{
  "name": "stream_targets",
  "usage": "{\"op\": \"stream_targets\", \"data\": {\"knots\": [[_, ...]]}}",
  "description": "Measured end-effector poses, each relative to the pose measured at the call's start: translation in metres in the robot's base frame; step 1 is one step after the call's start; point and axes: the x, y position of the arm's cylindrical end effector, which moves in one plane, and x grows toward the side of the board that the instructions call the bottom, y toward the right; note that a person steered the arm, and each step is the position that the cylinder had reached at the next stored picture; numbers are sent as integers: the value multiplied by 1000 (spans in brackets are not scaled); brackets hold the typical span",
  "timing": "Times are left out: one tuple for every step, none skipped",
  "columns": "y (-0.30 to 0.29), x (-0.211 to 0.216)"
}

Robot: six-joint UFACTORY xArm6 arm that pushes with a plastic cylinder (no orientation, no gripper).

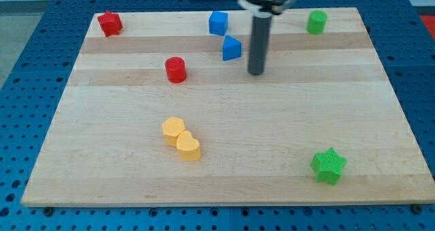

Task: Push the red circle towards the left center of the board

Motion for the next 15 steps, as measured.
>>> {"op": "stream_targets", "data": {"knots": [[-60, -4], [-119, -4], [-136, -6], [-135, -18], [-170, -12], [-170, -11], [-149, -5], [-183, 1], [-231, 2], [-224, 1], [-199, 0], [-184, 0], [-121, 5], [-65, 36], [-56, 56]]}}
